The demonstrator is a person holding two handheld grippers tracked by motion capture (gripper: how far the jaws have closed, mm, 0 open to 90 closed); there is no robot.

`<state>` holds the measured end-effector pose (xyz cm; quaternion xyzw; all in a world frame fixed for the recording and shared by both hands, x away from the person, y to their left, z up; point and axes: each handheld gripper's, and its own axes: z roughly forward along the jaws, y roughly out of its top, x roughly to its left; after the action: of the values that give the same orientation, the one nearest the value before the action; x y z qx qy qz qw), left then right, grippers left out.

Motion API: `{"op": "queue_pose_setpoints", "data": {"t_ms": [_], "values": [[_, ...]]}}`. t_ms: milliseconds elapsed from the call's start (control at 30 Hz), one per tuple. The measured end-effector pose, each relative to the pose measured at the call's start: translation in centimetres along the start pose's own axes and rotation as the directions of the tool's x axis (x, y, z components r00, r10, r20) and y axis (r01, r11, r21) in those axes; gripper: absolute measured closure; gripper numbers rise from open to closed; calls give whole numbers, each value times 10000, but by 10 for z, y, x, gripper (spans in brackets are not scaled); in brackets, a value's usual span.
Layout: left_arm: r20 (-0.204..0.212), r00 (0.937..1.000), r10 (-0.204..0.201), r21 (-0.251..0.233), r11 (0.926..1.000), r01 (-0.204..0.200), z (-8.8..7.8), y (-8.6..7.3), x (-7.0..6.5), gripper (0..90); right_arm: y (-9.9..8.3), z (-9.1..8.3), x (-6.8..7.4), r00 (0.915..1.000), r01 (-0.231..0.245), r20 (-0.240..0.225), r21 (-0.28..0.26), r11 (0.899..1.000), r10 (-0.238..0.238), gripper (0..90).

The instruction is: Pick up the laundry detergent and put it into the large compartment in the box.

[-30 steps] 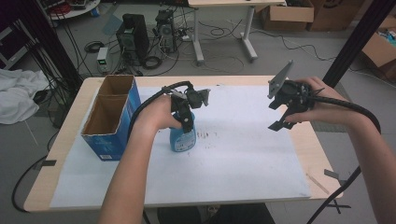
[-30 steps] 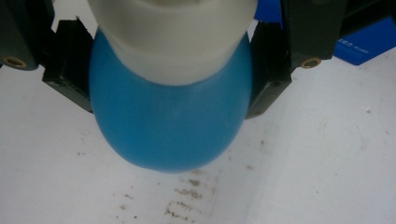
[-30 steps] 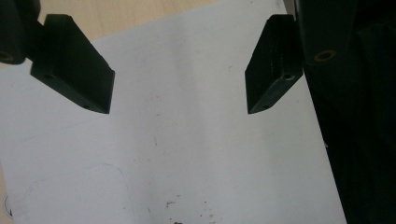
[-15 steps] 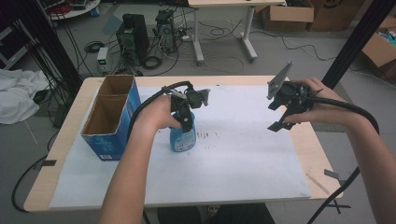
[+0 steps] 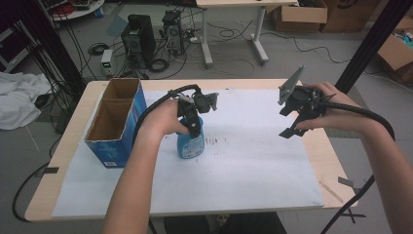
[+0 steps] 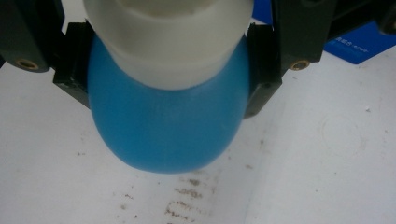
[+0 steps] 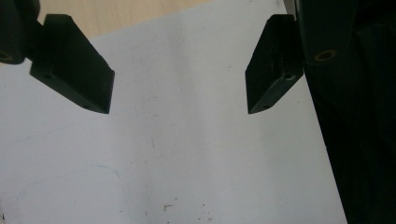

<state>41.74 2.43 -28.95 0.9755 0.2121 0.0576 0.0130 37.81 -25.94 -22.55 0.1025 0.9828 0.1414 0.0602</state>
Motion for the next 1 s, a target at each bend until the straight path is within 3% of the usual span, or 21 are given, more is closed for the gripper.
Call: {"op": "queue_pose_setpoints", "data": {"t_ms": [533, 1000], "values": [[195, 9998, -75, -75, 9999, 76, -1, -1, 2, 365, 0, 4, -1, 10000, 20, -69, 48, 10000, -20, 240], [468, 9988, 112, -45, 9999, -110, -3, -1, 5, 380, -1, 6, -2, 10000, 24, -82, 67, 10000, -23, 242]]}}
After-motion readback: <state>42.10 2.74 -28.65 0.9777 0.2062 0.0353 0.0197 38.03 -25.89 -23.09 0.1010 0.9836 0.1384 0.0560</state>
